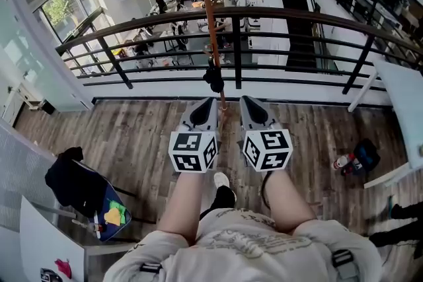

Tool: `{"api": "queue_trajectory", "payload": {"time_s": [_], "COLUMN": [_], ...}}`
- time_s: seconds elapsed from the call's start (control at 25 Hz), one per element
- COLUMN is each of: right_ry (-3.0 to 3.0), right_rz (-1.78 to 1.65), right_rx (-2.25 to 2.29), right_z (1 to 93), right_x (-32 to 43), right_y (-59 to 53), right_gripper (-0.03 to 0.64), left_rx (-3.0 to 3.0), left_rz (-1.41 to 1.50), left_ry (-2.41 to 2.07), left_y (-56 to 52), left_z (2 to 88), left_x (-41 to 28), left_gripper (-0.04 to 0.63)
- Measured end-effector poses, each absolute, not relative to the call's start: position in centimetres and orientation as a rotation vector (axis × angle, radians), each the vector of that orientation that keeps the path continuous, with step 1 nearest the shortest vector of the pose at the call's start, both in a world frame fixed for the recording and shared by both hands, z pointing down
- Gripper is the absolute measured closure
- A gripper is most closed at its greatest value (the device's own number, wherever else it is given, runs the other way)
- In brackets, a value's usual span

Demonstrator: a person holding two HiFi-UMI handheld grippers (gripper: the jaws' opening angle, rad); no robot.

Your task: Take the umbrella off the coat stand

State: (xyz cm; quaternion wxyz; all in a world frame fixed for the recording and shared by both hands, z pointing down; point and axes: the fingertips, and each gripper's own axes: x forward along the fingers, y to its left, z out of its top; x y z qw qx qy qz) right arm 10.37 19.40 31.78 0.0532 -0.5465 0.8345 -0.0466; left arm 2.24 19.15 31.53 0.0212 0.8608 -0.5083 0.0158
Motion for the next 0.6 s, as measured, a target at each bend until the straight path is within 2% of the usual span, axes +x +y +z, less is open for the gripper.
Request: {"api": "queue_trajectory", "payload": {"time_s": [0.6], "right_ry": [2.573], "right_rz": [-0.107], "right_rx": [-1.67], "right_z": [32.9], "right_x": [9.2], "right_y": [7.8], "right_gripper": [0.615], "left_rx": [2.652], "left_rz": [0.022], "left_ry": [-1.55], "left_y": [6.8], "left_z": [33.2], "left_x": [1.5], "left_gripper": [0.591]}}
